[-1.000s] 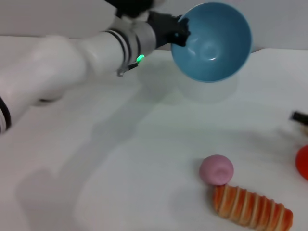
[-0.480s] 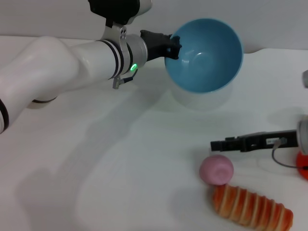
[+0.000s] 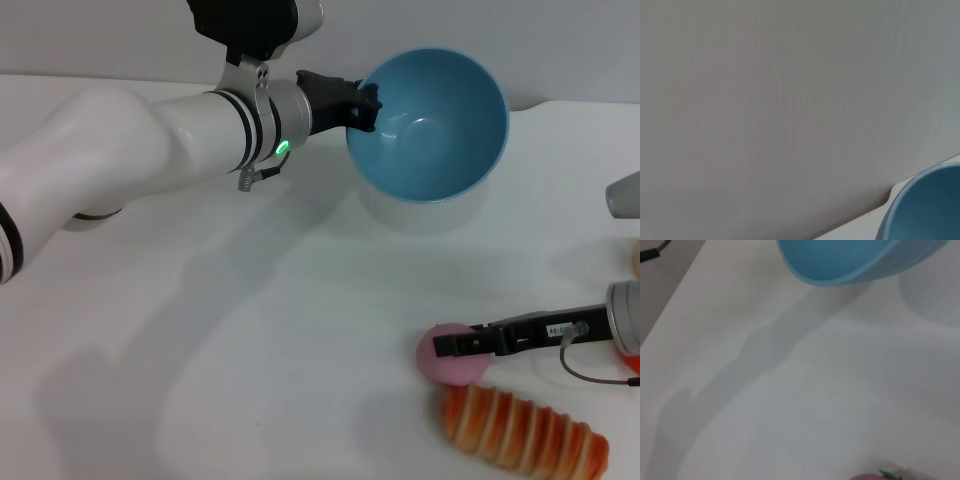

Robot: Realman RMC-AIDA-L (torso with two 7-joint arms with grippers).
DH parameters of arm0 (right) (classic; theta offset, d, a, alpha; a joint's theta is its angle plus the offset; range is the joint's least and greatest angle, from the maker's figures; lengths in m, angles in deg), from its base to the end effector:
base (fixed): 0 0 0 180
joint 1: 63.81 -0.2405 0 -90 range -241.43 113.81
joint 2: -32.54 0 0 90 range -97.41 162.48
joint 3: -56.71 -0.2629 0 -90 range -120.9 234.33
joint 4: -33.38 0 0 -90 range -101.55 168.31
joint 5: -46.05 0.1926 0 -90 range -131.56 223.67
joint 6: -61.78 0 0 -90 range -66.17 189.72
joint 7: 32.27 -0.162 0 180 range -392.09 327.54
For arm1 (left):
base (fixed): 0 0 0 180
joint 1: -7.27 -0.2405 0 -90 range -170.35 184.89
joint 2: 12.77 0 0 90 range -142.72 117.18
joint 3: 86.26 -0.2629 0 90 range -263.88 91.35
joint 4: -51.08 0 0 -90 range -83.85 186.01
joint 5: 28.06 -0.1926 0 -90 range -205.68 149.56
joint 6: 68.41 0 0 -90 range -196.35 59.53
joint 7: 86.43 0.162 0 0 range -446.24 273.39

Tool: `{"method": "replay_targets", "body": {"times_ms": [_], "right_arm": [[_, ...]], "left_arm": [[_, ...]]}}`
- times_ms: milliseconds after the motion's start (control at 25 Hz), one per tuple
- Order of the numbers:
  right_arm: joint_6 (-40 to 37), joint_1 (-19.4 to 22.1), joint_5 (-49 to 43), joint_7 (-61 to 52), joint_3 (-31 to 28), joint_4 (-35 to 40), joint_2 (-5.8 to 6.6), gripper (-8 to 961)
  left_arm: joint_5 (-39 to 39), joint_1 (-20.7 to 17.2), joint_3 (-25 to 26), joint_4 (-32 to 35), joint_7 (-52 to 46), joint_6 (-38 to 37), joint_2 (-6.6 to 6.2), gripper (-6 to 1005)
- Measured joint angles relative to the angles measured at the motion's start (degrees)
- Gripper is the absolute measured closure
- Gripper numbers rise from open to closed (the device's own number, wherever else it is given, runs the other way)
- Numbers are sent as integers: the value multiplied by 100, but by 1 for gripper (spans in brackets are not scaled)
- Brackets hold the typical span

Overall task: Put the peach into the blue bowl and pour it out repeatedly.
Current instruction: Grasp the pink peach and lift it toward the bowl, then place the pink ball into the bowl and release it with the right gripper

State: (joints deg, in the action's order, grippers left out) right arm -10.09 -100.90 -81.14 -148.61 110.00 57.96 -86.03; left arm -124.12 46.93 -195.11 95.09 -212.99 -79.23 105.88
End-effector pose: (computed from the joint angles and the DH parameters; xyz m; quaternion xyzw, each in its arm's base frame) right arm 0.2802 0.3203 -0.0871 -0.8591 0.5064 0.0531 0.0521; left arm -0.1706 0.4263 -0.1017 -0.8693 -0.2988 -0.1400 0.3681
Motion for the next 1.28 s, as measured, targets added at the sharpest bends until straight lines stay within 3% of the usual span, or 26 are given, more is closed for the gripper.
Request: {"method": "replay_targets", "body": {"times_ms": [200, 400, 520, 720, 840, 880, 1080, 1280], "right_arm": [[26, 50, 0, 18, 33, 22, 0, 218], [23, 94, 3, 43, 37, 130, 1, 328], [0, 140, 31, 53, 19, 249, 0, 536], [-399, 332, 214, 57, 13, 901, -8, 712], [-887, 538, 478, 51, -4, 1686, -4, 728], [-1183, 672, 736, 44, -58, 2250, 6, 734], [-1610, 736, 1109, 14, -478, 3058, 6, 761], [-1483, 592, 1175, 1, -710, 2954, 25, 798]], "left_arm": [[2, 2, 0, 1, 0, 8, 0, 1000], [24, -1, -16, -1, 0, 10, 0, 1000], [29, -10, -16, -12, 0, 8, 0, 1001], [13, 11, -14, -160, -71, -105, -8, 1001], [-2, 96, 17, -326, -100, -323, -13, 1000], [-5, 152, 30, -390, -121, -447, -22, 1000], [-197, 311, 41, -466, -403, -958, -33, 999], [-1038, 609, 35, -426, -1400, -1592, -6, 999]]}}
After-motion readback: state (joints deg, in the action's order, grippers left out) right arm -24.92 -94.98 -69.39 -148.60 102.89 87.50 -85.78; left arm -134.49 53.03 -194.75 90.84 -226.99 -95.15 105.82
